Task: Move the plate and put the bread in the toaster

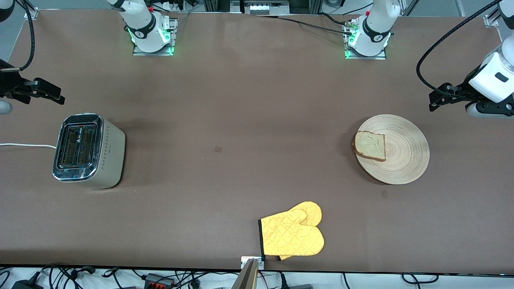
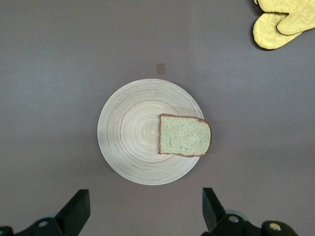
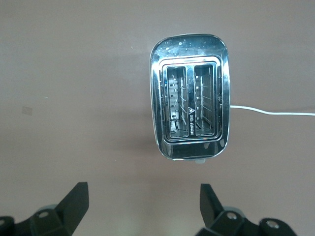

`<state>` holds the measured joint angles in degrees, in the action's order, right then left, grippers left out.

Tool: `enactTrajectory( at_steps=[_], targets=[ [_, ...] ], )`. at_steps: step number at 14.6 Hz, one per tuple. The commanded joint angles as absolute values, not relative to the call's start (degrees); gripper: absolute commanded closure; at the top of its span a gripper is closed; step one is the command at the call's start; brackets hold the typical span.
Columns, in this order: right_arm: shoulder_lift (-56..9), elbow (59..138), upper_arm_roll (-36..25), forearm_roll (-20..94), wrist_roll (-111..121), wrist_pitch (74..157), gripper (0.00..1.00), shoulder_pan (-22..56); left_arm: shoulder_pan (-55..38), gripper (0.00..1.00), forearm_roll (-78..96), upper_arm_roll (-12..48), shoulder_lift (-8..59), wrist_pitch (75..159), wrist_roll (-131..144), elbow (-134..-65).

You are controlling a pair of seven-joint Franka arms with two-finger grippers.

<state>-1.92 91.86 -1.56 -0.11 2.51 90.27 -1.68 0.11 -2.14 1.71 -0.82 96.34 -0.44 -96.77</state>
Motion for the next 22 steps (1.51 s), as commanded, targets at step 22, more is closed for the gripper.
enactTrajectory(
  at_steps=[22],
  targets=[
    [-0.5,94.0,-1.2,-0.4,3.6,93.0,0.00,-2.5,1.1,0.00,-2.8,1.3,5.6,94.6,-1.4,-91.1]
  ],
)
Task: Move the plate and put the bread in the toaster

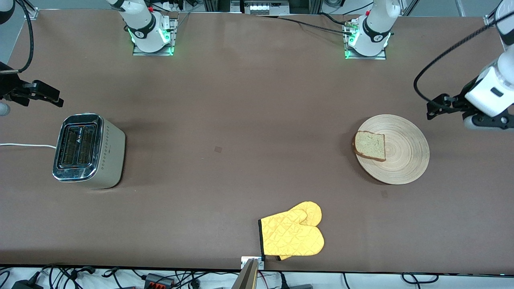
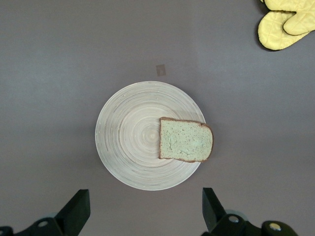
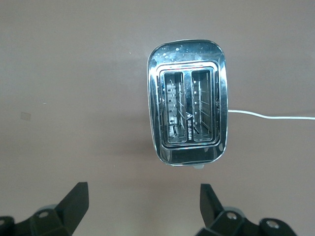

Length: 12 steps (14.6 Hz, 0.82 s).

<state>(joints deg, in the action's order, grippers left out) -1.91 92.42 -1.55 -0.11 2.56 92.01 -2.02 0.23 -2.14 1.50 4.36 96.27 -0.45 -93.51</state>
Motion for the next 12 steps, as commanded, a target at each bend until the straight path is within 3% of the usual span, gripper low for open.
enactTrajectory(
  at_steps=[1,5,9,12],
  targets=[
    [-0.5,94.0,-1.2,-0.4,3.6,93.0,0.00,-2.5,2.7,0.00,-2.6,1.3,7.5,94.8,-1.5,-90.9],
    [-0.5,94.0,-1.1,-0.4,3.5,92.8,0.00,-2.3,9.6,0.00,-2.6,1.4,16.9,94.9,-3.9,-83.2],
    [-0.7,94.3,-1.2,-0.3,3.5,93.1,0.00,-2.5,16.8,0.00,6.6,1.4,22.6,95.7,-11.6,-83.1],
    [-0.7,94.3,-1.1,-0.2,3.4,93.2,0.00,-2.3,22.3,0.00,13.3,1.5,26.4,101.2,-23.4,-83.8]
  ],
)
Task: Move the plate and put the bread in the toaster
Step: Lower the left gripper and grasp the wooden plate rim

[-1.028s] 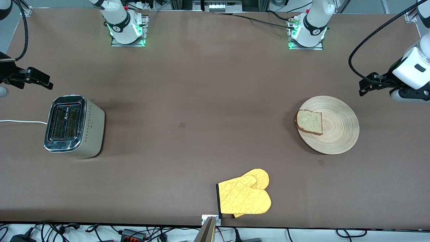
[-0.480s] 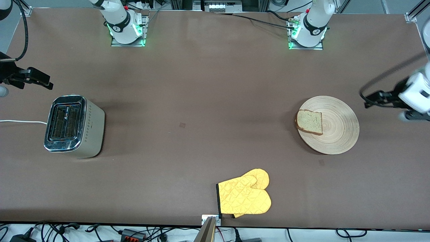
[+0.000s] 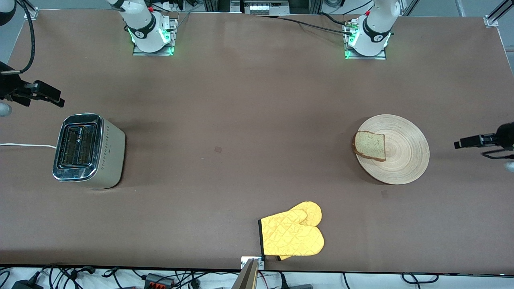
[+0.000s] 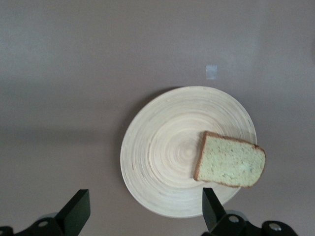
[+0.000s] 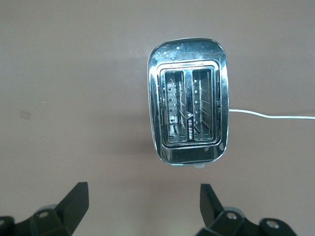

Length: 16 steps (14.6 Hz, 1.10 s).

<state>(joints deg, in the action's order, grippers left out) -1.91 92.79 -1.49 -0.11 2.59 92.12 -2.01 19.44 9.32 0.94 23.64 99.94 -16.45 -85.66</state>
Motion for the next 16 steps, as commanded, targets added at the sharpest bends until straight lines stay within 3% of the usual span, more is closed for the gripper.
enactTrajectory(
  at_steps=[1,7,12,16],
  targets=[
    [-0.6,94.3,-1.1,-0.1,3.4,93.0,0.00,-2.2,24.2,0.00,15.7,1.5,27.9,101.2,-26.4,-83.8],
    [-0.6,94.3,-1.0,-0.1,3.3,93.1,0.00,-2.0,33.6,0.00,30.4,1.9,38.7,100.1,-44.2,-84.6],
    [-0.4,94.3,-1.0,-0.1,3.3,93.1,0.00,-2.0,35.1,0.00,35.7,2.0,43.3,99.8,-51.8,-88.6],
    [-0.4,94.3,-1.0,-0.1,3.3,93.1,0.00,-2.0,35.2,0.10,37.2,2.1,46.5,96.9,-52.7,-88.8]
  ],
)
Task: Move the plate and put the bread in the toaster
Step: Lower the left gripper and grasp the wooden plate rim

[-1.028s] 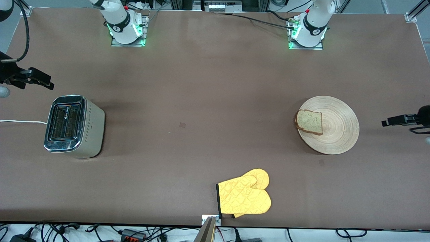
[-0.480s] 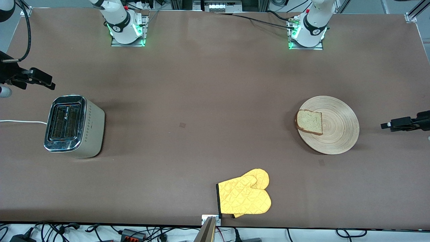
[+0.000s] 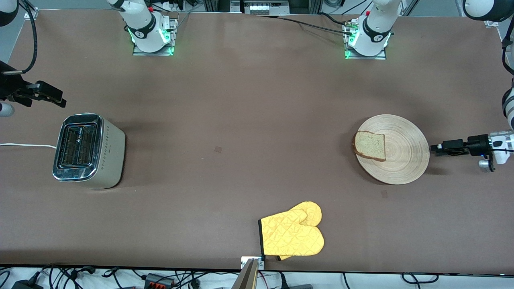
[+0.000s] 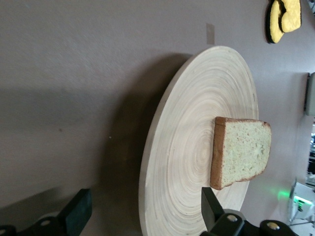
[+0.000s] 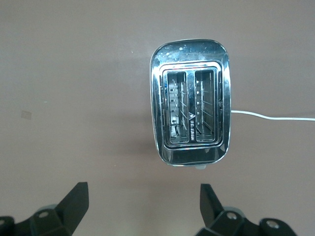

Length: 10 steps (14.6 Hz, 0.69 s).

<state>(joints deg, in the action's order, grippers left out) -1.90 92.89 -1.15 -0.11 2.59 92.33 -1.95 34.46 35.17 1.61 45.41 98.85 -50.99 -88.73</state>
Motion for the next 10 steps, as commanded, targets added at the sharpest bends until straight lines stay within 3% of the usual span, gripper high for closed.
enactTrajectory(
  at_steps=[1,3,6,8,10],
  targets=[
    [-0.4,94.3,-0.9,-0.1,3.3,93.1,0.00,-2.0,35.2,0.16,37.5,2.1,47.1,96.4,-52.7,-88.9],
    [-0.4,94.3,-0.8,-0.1,3.3,93.2,0.00,-2.0,35.0,0.30,37.5,2.1,47.5,95.2,-53.1,-89.3],
    [-0.4,94.2,-0.8,-0.1,3.5,93.2,0.00,-2.0,35.0,0.68,37.6,2.1,47.7,92.9,-55.6,-89.2],
    [-0.4,94.2,-0.8,-0.1,3.5,93.2,0.00,-2.0,35.1,0.87,37.4,2.1,47.7,92.6,-56.6,-89.2],
    [-0.4,94.2,-0.8,-0.1,3.5,93.2,0.00,-2.0,35.0,0.99,37.4,2.1,47.7,89.5,-60.7,-88.5]
  ],
)
